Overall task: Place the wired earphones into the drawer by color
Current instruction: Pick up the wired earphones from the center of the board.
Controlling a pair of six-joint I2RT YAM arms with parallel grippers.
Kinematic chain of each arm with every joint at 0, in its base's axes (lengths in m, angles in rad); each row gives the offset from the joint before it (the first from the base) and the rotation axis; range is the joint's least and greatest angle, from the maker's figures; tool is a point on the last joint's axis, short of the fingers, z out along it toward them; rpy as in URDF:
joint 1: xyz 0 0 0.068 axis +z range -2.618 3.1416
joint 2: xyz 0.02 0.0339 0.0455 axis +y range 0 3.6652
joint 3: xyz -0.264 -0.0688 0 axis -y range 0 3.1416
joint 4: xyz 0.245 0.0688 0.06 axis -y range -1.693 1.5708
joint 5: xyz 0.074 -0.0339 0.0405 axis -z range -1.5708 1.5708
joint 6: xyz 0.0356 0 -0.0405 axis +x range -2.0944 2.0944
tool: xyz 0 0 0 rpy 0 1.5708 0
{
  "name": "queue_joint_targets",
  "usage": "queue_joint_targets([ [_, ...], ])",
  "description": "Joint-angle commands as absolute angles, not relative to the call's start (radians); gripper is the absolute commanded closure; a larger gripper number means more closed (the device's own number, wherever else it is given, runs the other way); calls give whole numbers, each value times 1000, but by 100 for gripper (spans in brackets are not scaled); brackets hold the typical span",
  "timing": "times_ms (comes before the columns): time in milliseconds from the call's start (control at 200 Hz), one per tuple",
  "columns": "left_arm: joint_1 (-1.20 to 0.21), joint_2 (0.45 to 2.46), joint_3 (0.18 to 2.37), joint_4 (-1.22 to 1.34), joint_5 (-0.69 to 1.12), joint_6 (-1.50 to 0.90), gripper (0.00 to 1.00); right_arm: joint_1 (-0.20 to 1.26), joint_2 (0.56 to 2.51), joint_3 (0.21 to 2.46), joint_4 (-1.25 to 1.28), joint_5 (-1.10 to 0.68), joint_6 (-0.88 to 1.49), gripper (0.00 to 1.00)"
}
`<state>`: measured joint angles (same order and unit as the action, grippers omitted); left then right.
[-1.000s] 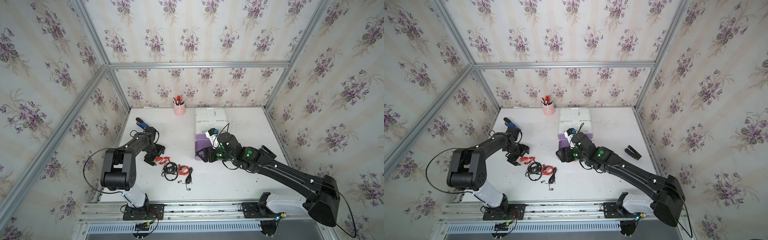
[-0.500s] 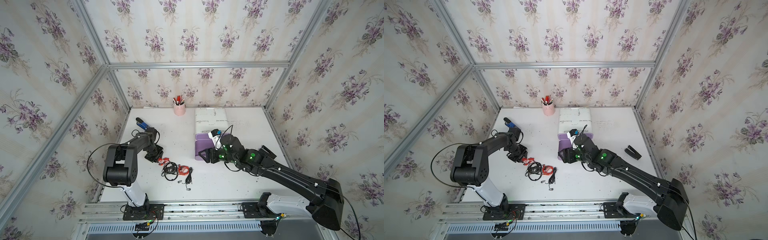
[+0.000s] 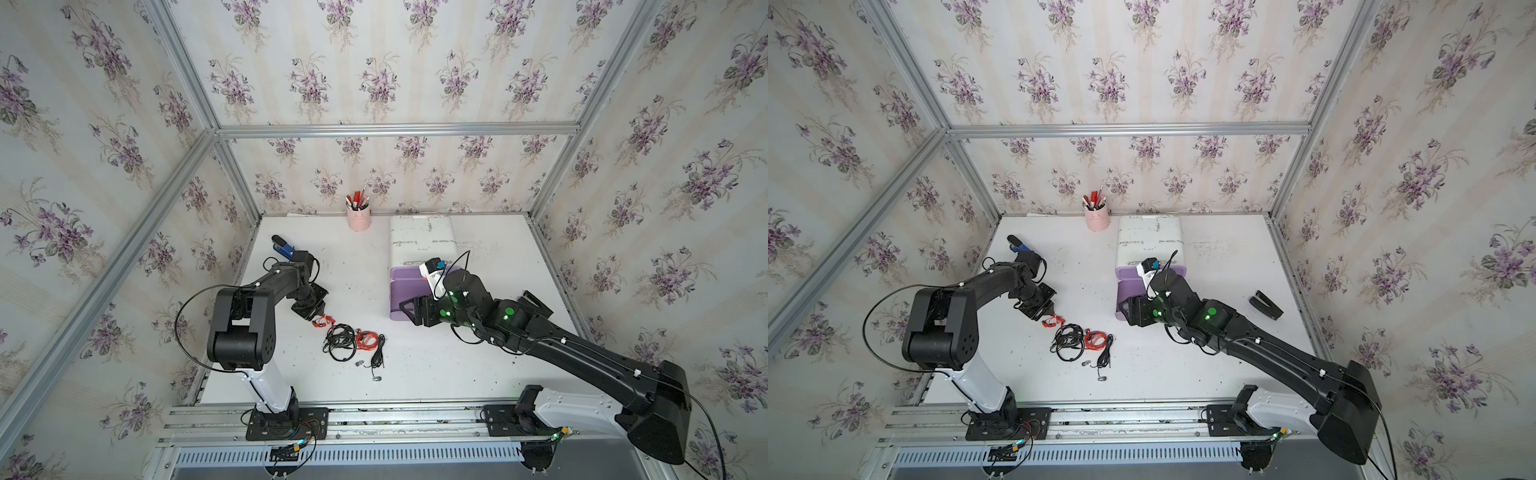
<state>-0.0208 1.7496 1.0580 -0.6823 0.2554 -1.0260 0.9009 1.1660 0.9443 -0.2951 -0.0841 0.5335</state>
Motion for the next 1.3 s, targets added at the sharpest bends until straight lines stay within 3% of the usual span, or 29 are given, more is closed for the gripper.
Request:
queue_joint_targets([
  [0,-18,1707,1084,-644,274,-975,100,900,1158,952,-282,-69,540,27],
  [340,-20,1490,1221,-679,438,-799,98,885,1176,1028,-267,-113,462,25],
  [560,-75,1342,1287,-587,676,-742,95,770,1232,1063,-118,-455,466,24],
  [769,-220,1256,1314,-526,735,-716,93,747,1356,1107,32,-672,507,24],
  [1294,-362,1252,1313,-501,670,-730,95,747,1416,1132,99,-673,527,28],
])
